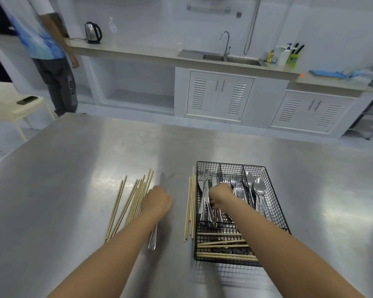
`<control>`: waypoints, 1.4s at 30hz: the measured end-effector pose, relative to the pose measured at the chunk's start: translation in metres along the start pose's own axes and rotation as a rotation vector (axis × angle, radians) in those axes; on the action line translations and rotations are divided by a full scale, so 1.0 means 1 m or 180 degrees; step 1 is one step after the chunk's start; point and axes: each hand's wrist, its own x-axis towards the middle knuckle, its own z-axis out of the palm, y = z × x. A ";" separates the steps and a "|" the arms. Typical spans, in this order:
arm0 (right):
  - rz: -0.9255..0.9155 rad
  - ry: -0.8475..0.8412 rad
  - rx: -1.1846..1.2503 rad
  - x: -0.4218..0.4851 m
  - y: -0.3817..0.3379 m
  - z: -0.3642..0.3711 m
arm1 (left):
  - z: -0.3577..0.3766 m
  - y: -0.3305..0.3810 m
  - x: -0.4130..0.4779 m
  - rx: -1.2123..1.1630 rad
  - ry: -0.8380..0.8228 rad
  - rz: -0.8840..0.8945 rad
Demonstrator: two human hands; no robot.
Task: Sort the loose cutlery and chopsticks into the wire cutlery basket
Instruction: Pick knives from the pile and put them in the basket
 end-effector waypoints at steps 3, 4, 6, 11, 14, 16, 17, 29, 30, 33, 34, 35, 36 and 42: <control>-0.0138 0.0051 -0.0071 -0.005 0.000 -0.007 | -0.020 0.035 0.003 -0.0680 -0.0055 -0.0095; -0.0188 0.0044 -0.0027 -0.006 0.001 -0.010 | -0.026 0.048 0.005 -0.1067 -0.0104 -0.0151; -0.0212 0.0003 0.0224 -0.010 0.003 -0.019 | -0.035 0.072 0.009 -0.2002 -0.0219 -0.0252; -0.0134 -0.0238 0.0810 -0.021 0.013 -0.041 | -0.037 0.119 0.010 -0.3308 -0.0891 -0.0081; -0.0055 -0.0338 0.0773 -0.024 0.020 -0.052 | -0.020 0.137 0.013 -0.3433 -0.1130 -0.0132; -0.0017 -0.0547 0.0337 -0.029 0.023 -0.058 | -0.006 0.143 0.013 -0.3145 -0.1286 -0.0237; -0.0047 -0.0677 -0.0084 -0.031 0.026 -0.059 | 0.002 0.145 0.014 -0.2851 -0.1324 -0.0273; -0.0330 -0.0309 -0.1057 -0.040 0.040 -0.034 | 0.041 0.141 0.014 -0.0240 -0.0342 0.0243; -0.0301 -0.0296 -0.1028 -0.039 0.040 -0.033 | 0.041 0.141 0.014 -0.0249 -0.0301 0.0303; -0.0224 -0.0390 -0.0934 -0.037 0.038 -0.032 | 0.040 0.140 0.012 -0.0145 -0.0151 0.0460; -0.0226 -0.0451 -0.0916 -0.038 0.038 -0.034 | 0.040 0.138 0.011 -0.0121 -0.0099 0.0514; -0.0247 -0.0503 -0.0889 -0.038 0.037 -0.035 | 0.040 0.137 0.010 -0.0088 -0.0074 0.0494; -0.0272 -0.0541 -0.0882 -0.039 0.037 -0.035 | 0.040 0.135 0.010 -0.0028 -0.0062 0.0492; -0.0147 -0.0386 -0.0704 -0.041 0.036 -0.037 | 0.036 0.130 0.008 0.0264 -0.0145 0.0583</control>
